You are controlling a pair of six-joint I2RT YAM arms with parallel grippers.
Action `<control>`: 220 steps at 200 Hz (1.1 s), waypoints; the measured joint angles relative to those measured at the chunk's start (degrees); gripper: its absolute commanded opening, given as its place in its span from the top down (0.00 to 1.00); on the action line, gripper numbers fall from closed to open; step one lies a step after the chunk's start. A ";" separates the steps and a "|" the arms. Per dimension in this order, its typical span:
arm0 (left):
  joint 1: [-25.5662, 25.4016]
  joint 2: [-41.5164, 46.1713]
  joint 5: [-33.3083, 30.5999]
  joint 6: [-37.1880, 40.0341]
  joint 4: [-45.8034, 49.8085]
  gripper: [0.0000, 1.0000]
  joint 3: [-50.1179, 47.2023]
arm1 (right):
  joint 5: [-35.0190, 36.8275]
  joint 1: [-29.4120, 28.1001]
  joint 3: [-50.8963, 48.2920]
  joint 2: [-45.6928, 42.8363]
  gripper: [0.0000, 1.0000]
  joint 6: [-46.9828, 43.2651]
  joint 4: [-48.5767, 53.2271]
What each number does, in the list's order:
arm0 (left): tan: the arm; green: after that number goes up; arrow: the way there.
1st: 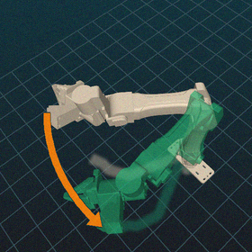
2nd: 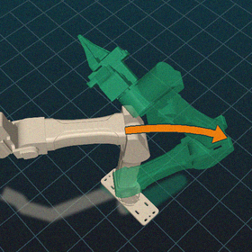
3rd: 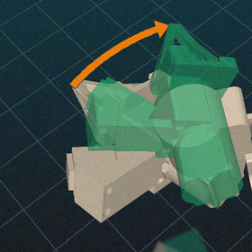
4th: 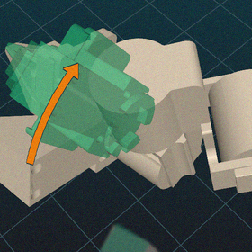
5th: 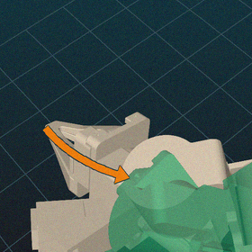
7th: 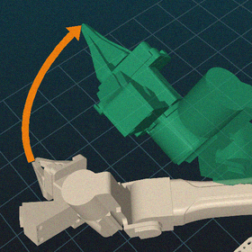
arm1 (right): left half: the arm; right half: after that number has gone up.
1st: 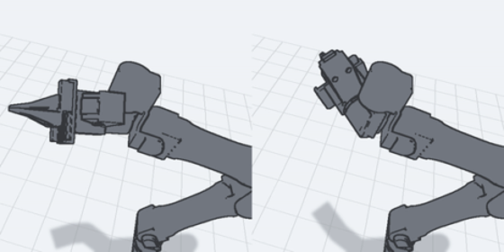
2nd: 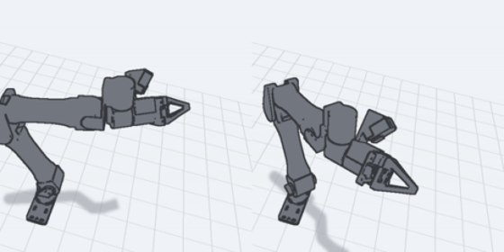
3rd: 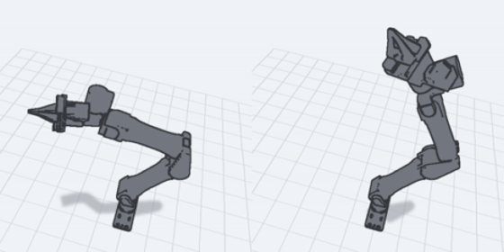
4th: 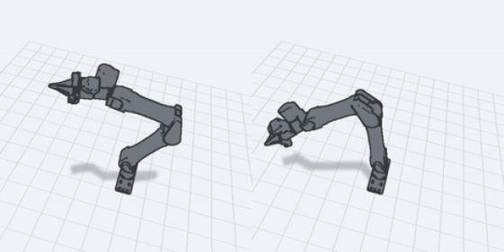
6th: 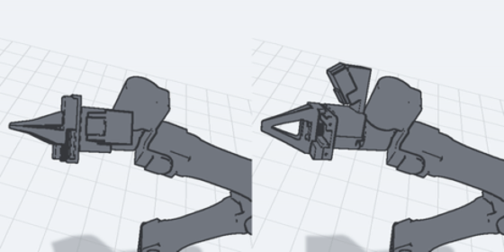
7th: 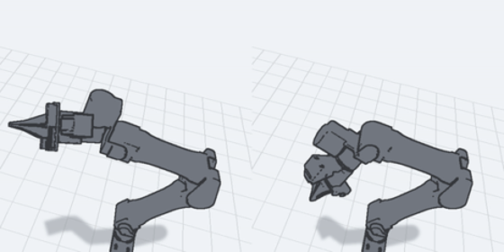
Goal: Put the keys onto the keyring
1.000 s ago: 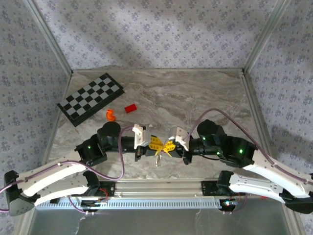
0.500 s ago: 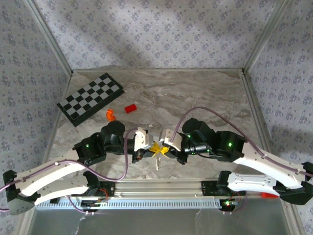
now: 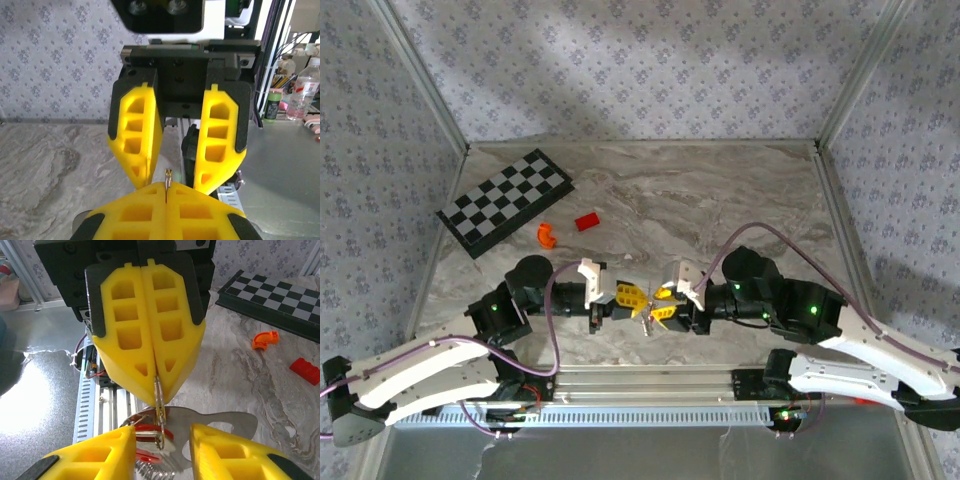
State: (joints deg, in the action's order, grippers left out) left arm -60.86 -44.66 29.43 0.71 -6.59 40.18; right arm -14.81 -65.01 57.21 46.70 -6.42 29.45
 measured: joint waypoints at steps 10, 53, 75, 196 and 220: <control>0.00 0.00 0.31 -0.39 -0.83 1.00 -0.15 | 0.02 0.00 -0.07 0.00 0.66 0.00 -0.37; 0.09 0.07 1.03 -1.31 -2.75 1.00 -0.28 | -0.44 0.15 -0.35 -0.33 0.83 0.57 -1.27; 0.11 0.15 0.98 -1.44 -2.82 1.00 -0.28 | -1.05 0.15 -0.61 -0.55 0.87 0.90 -1.42; 0.09 0.33 2.27 -1.46 -4.17 1.00 -1.05 | 1.14 0.17 -1.95 -4.50 0.59 1.05 -3.15; 0.09 0.33 2.56 -1.46 -4.20 1.00 -1.05 | 1.09 0.17 -3.15 -5.53 0.61 1.09 -5.77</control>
State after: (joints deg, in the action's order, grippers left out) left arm -60.77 -44.34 31.99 -0.75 -10.79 39.13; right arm -13.72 -64.84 54.06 41.17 -5.32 23.68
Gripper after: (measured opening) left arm 0.043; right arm 0.404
